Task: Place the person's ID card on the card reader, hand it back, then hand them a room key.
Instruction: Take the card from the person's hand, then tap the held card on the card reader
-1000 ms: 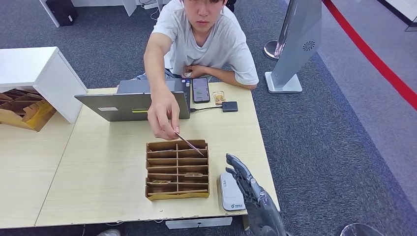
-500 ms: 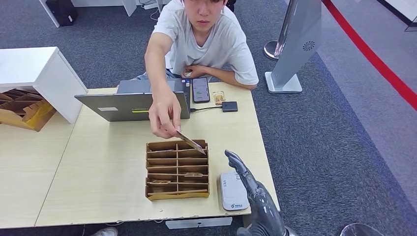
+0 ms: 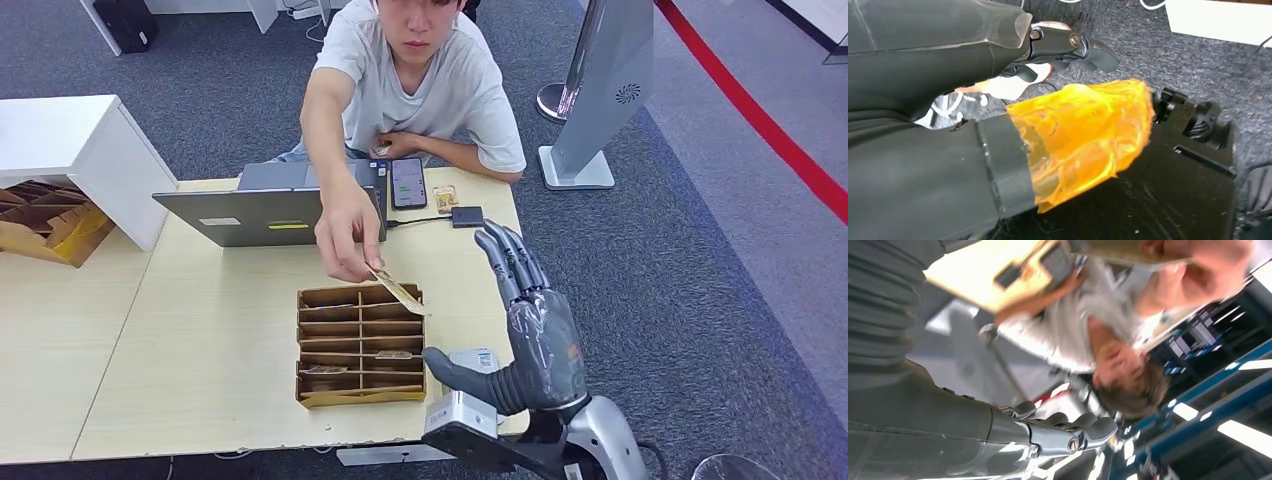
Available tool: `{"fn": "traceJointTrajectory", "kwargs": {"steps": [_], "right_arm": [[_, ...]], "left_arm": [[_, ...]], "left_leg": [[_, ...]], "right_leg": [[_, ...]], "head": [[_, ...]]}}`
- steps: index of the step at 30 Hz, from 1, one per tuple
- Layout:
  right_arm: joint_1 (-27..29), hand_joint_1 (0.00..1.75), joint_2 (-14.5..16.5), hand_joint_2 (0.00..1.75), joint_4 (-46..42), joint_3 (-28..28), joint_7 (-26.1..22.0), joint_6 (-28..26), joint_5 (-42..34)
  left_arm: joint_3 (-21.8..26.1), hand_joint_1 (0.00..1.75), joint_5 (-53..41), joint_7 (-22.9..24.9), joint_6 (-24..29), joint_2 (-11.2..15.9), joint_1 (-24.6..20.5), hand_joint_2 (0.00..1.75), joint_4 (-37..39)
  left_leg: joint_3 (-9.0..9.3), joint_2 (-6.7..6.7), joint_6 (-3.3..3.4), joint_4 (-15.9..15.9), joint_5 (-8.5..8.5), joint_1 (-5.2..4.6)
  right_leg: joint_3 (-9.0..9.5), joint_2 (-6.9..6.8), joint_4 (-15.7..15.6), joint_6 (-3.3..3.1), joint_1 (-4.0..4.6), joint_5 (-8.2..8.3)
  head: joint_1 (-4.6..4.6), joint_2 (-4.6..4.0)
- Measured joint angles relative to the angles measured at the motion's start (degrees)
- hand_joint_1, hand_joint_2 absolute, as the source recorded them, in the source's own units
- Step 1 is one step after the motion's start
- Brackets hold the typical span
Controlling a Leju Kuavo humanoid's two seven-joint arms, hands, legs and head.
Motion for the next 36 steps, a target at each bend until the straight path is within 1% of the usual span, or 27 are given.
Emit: {"fn": "traceJointTrajectory", "kwargs": {"steps": [3, 8, 12, 14, 29, 30, 31, 33, 34, 35, 36], "right_arm": [[-2.1, 0.00, 0.6, 1.75, 0.9, 0.1, 2.7, -1.6, 6.3], [-3.8, 0.00, 1.2, 1.75, 1.9, 0.3, 4.2, -2.2, 9.6], [-4.8, 0.00, 1.2, 1.75, 2.6, 0.5, 6.9, -3.2, 16.7], [-5.3, 0.00, 1.3, 1.75, 3.0, 0.5, 7.8, -3.5, 19.0], [-6.2, 0.00, 2.0, 1.75, 4.7, 0.5, 9.5, -4.2, 23.4], [-6.2, 0.09, 2.1, 1.75, 4.8, 0.5, 9.5, -4.2, 23.5], [-6.3, 0.47, 2.2, 1.75, 4.8, 0.5, 9.5, -4.2, 23.5], [-6.3, 1.34, 2.3, 1.75, 5.0, 0.5, 9.5, -4.2, 23.5], [-6.4, 1.69, 2.4, 1.75, 5.1, 0.5, 9.4, -4.2, 23.4], [-6.4, 1.75, 2.5, 1.75, 5.2, 0.5, 9.3, -4.2, 23.3], [-6.4, 1.75, 2.6, 1.75, 5.2, 0.5, 9.2, -4.2, 23.0]], "left_arm": [[0.0, 0.00, -1.8, 0.7, -1.1, 0.0, -0.4, 0.00, 0.0], [0.0, 0.00, -2.5, 1.1, -1.6, -0.1, -0.7, 0.00, 0.0], [0.0, 0.00, -3.5, 1.5, -2.0, -0.1, -0.8, 0.00, 0.0], [0.0, 0.00, -3.8, 1.7, -2.2, -0.1, -0.9, 0.00, 0.0], [0.0, 0.00, -3.9, 2.1, -2.4, -0.1, -1.4, 0.00, 0.0], [0.0, 0.00, -3.8, 2.1, -2.3, -0.1, -1.4, 0.00, 0.0], [0.0, 0.00, -3.5, 2.0, -2.1, -0.1, -1.4, 0.00, 0.0], [0.0, 0.00, -3.0, 1.9, -1.8, -0.1, -1.4, 0.00, 0.0], [0.0, 0.00, -2.8, 1.8, -1.7, -0.1, -1.4, 0.00, 0.0], [0.0, 0.00, -2.6, 1.6, -1.6, -0.1, -1.4, 0.00, 0.0], [0.0, 0.00, -2.4, 1.5, -1.5, -0.1, -1.4, 0.00, 0.0]], "left_leg": [[0.00, 0.00, 0.00, 0.0, 0.00, 0.00], [0.00, -0.01, 0.00, 0.0, 0.00, 0.00], [-0.01, -0.01, 0.00, 0.0, 0.00, 0.00], [-0.01, -0.01, 0.00, 0.0, 0.00, 0.00], [-0.01, -0.01, 0.01, 0.0, 0.00, 0.00], [-0.01, -0.01, 0.01, 0.0, 0.00, 0.00], [-0.01, -0.01, 0.01, 0.0, 0.00, 0.00], [-0.01, -0.01, 0.01, 0.0, 0.01, 0.00], [-0.01, -0.01, 0.01, 0.0, 0.01, 0.00], [-0.01, -0.01, 0.01, 0.0, 0.01, 0.00], [-0.01, -0.01, 0.01, 0.0, 0.01, 0.00]], "right_leg": [[0.00, 0.00, 0.0, 0.00, 0.00, 0.00], [-0.01, 0.00, 0.0, 0.00, 0.00, 0.00], [-0.01, 0.00, 0.0, 0.00, 0.00, 0.00], [0.00, 0.00, 0.0, 0.00, 0.00, 0.00], [-0.01, 0.00, 0.0, 0.00, 0.00, 0.01], [-0.01, 0.00, 0.0, 0.00, 0.00, 0.01], [-0.01, 0.00, 0.0, 0.00, 0.00, 0.01], [-0.01, 0.00, 0.0, 0.00, 0.00, 0.01], [-0.01, 0.00, 0.0, 0.00, 0.00, 0.01], [-0.01, 0.00, 0.0, 0.00, 0.00, 0.01], [0.00, 0.00, 0.0, 0.00, 0.00, 0.01]], "head": [[-0.01, 0.00], [-0.01, 0.00], [-0.01, 0.00], [-0.01, 0.00], [-0.01, 0.00], [-0.01, 0.00], [-0.01, 0.00], [-0.01, 0.00], [-0.01, 0.00], [-0.01, 0.00], [-0.01, 0.00]]}}
